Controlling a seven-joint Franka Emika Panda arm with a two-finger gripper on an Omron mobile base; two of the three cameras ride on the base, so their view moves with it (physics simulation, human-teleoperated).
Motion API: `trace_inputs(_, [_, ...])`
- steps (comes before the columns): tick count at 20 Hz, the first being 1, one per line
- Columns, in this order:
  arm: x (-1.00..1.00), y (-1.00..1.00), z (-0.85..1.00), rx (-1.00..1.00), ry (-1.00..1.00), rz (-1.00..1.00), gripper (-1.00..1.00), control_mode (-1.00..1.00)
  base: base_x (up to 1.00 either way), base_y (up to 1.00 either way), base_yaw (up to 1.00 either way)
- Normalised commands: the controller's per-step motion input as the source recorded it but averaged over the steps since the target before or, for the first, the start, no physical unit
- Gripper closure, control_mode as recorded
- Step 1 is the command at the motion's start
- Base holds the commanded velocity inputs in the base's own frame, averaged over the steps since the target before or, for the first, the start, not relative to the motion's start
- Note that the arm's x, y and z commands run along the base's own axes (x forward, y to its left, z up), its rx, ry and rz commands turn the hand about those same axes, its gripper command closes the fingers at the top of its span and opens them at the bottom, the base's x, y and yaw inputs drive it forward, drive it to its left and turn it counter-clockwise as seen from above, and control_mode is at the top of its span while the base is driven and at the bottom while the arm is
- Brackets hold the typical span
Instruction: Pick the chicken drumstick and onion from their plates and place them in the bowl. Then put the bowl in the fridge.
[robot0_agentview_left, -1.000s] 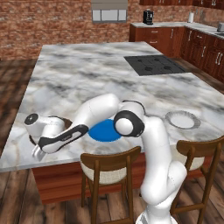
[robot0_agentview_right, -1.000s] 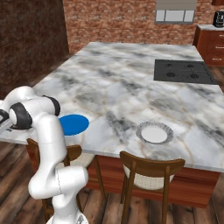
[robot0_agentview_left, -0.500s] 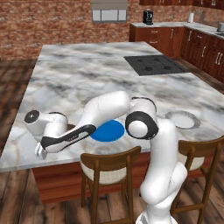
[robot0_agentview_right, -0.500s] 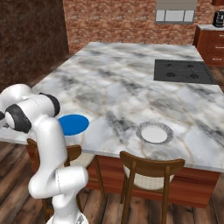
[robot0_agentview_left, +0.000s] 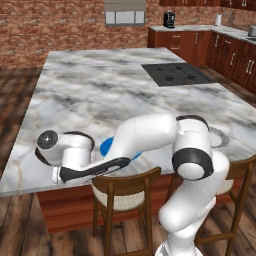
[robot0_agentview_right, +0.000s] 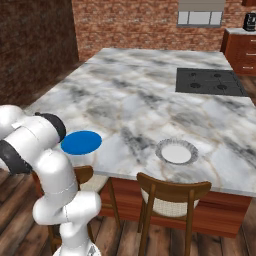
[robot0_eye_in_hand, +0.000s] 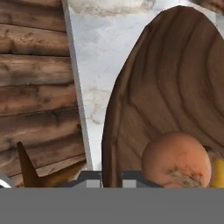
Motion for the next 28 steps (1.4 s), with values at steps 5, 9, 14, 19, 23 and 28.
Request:
trace_inputs(5, [-0.38,-0.57,0.32,0.01,-0.06,0.29,1.00,-1.00,0.00,0.00,0.00])
trace_inputs(9, [-0.32,-0.55,0.37,0.00,0.00,0.26,1.00,-1.00,0.00,0.00,0.00])
trace_inputs(14, [-0.28,-0.56,0.35,0.00,0.00,0.26,1.00,-1.00,0.00,0.00,0.00])
trace_inputs(19, [-0.28,-0.53,0.30,0.00,0.00,0.22,1.00,-1.00,0.00,0.00,0.00])
trace_inputs(23, [-0.26,-0.49,0.26,0.00,0.00,0.08,1.00,-1.00,0.00,0.00,0.00])
trace_inputs(28, [-0.24,-0.55,0.23,0.00,0.00,0.00,1.00,-1.00,0.00,0.00,0.00])
